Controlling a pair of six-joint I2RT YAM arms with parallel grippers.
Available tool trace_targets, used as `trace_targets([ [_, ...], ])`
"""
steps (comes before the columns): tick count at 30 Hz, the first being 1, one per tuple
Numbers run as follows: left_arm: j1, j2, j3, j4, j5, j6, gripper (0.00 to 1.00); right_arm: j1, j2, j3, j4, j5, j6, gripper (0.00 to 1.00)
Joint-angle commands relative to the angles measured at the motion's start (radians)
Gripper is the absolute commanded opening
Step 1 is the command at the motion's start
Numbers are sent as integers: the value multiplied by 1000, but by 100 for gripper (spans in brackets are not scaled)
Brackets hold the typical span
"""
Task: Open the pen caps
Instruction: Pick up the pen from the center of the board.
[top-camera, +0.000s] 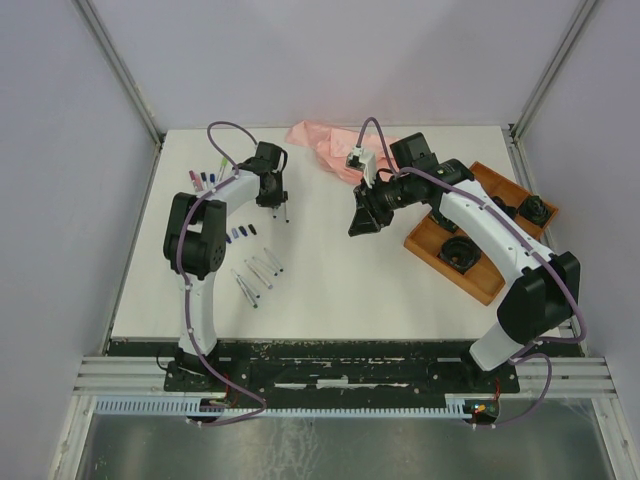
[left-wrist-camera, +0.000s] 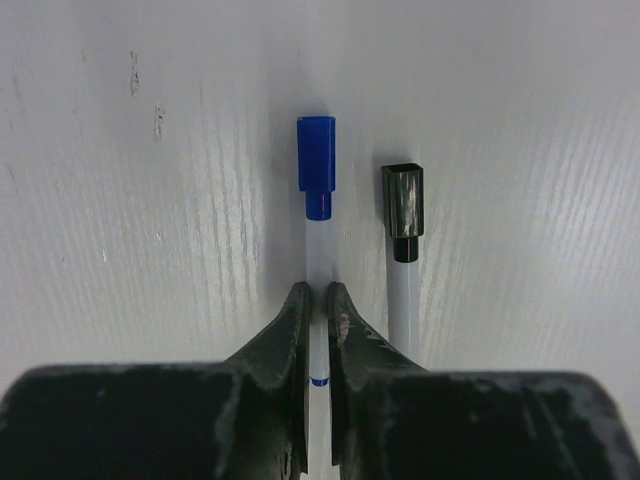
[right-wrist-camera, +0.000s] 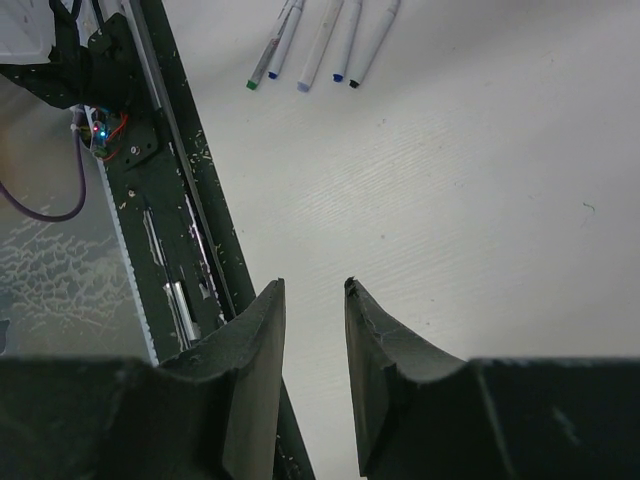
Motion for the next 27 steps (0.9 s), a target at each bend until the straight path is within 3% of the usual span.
trace_targets([
  [1,-2,-9,26,8,-43,44,5,-6,-4,-3,16,-43,0,37],
  [10,-33,-255,-141,153,-96,13,3,-8,-27,-29,56,-112,24,38],
  [14,-66,-443,-316,295,-4,-23,3,-13,-61,-62,114,-163,62,38],
  [20,-129,-789,-763,771,291,-182,3,-28,-148,-145,314,-282,240,38],
  [23,-206,-917,-931,1056,314,-280,3,-47,-221,-226,496,-244,397,39],
  [27,-329,-1015,-1076,1313,265,-348,3,-101,-295,-350,806,-273,669,43],
])
